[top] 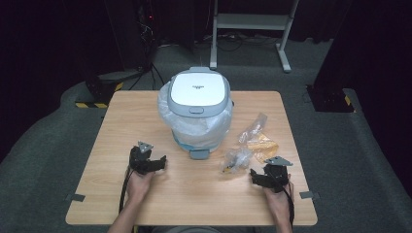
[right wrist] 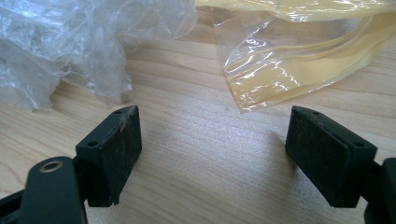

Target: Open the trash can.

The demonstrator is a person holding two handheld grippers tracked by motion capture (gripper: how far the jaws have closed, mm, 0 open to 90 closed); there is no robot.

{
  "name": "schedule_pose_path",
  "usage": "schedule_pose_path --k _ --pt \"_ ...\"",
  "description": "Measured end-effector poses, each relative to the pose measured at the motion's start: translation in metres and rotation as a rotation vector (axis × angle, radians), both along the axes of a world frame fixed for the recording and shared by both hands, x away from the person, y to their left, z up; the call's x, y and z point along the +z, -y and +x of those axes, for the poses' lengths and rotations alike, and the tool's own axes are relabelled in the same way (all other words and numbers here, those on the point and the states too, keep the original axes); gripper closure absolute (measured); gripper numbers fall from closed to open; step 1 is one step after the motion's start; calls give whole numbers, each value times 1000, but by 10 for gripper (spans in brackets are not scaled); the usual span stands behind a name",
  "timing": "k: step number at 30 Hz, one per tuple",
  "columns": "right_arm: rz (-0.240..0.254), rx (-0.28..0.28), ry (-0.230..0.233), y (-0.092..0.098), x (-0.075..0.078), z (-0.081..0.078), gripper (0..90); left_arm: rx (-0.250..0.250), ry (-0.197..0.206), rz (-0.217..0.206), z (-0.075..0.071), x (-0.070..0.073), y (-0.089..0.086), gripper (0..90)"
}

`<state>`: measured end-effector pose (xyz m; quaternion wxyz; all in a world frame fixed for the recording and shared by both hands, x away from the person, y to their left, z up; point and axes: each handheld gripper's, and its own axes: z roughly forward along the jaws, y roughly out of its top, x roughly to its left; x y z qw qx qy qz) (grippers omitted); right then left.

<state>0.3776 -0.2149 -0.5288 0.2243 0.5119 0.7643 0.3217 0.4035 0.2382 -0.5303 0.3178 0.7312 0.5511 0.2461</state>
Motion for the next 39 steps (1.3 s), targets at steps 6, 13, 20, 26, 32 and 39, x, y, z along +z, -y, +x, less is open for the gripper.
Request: schedule_pose_path --k 6,13,20,26,32,39 --pt "2 -19 -4 0 0 0 183 5 1 -2 0 0 0 162" --pt "2 -24 -2 0 0 0 185 11 2 -3 0 0 0 167" --pt "1 -27 -2 0 0 0 186 19 3 -1 0 0 1 170" --pt "1 -27 -1 0 0 0 186 9 -7 4 -1 3 5 151" --pt "0 -26 0 0 0 1 188 -10 5 -12 -3 10 14 145" --pt "0 -27 0 0 0 1 188 -45 9 -19 -2 17 27 143"
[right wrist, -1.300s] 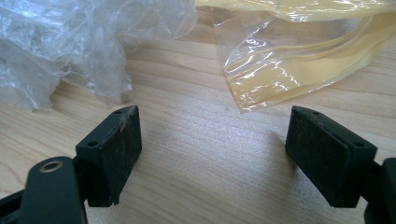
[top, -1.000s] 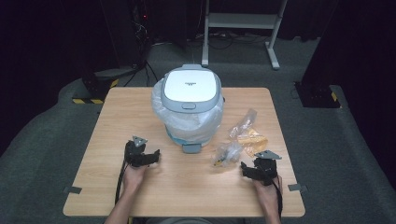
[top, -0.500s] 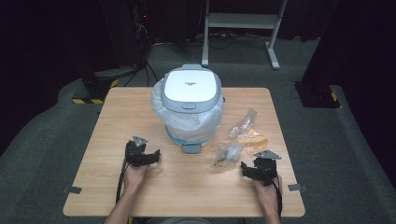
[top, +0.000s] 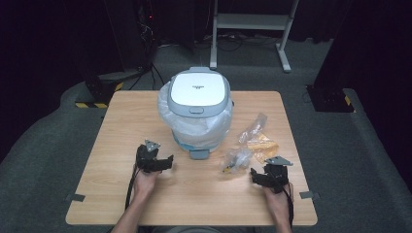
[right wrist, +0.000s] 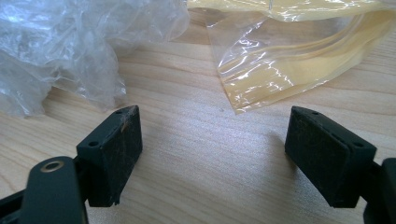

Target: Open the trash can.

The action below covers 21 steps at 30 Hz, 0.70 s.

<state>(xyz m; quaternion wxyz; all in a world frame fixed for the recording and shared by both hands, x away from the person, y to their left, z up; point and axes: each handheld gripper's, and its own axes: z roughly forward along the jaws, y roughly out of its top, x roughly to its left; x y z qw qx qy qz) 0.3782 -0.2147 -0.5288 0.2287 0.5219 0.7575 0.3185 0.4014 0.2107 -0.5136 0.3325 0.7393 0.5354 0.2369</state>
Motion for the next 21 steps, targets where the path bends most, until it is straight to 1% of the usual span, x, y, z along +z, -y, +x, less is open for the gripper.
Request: schedule_pose_path --k 2,3,4,9,14,21 --pt "0 0 1 0 0 0 188 -2 0 -10 0 1 3 143" --pt "-1 0 0 0 0 0 189 -5 -2 -23 1 1 5 143" --pt "-1 0 0 0 0 0 189 -5 -2 -23 1 1 5 143" --pt "-1 0 1 0 0 0 189 -46 -17 -29 4 0 14 142" --pt "-2 0 1 0 0 0 190 -58 -10 -32 5 3 22 136" --pt "-2 1 2 0 0 0 191 -84 -12 -61 9 7 31 137"
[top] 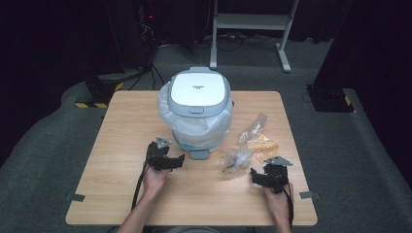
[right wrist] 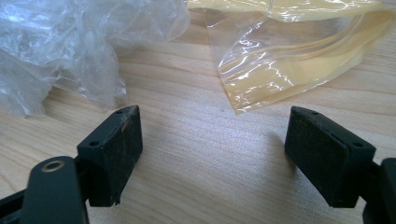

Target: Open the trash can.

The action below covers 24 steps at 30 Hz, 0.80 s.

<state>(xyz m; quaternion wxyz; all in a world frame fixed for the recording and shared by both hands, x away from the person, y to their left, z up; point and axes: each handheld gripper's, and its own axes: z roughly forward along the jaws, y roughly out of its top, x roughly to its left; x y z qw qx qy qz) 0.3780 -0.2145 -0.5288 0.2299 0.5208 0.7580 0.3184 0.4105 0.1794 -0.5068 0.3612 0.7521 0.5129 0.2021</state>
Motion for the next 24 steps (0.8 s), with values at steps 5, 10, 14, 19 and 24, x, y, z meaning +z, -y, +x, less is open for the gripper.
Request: schedule_pose_path --k 5,10,14,19,24 --pt "0 0 0 0 0 0 192 -12 2 -10 2 1 6 137" --pt "0 2 1 0 0 0 193 -17 -4 -30 4 2 12 137" --pt "0 2 1 0 0 0 193 -21 -10 -34 7 1 17 137" --pt "0 2 0 0 0 0 193 -19 -9 -37 10 3 22 137" --pt "1 2 1 0 0 0 196 -21 -13 -12 14 4 24 136"
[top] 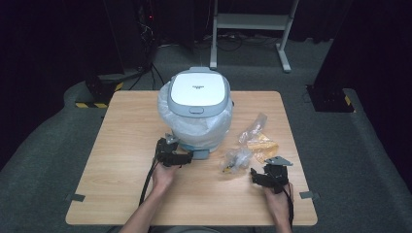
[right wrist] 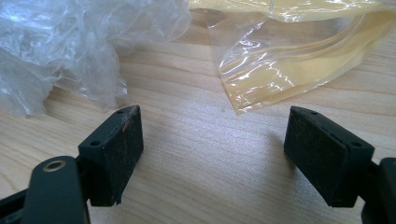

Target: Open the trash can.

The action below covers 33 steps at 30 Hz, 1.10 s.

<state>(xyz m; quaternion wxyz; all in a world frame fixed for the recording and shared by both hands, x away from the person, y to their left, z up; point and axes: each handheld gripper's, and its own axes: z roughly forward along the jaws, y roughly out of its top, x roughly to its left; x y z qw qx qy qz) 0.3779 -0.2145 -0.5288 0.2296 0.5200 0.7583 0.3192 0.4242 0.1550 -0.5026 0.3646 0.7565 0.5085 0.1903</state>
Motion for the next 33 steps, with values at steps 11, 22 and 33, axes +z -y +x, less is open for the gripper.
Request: schedule_pose_path --k 11,22,33 --pt "0 1 0 0 0 0 201 12 0 -8 5 -5 7 127" --pt "0 0 1 0 0 0 201 16 38 17 6 -7 14 113" --pt "0 1 1 0 0 0 201 0 30 25 7 -9 14 116"
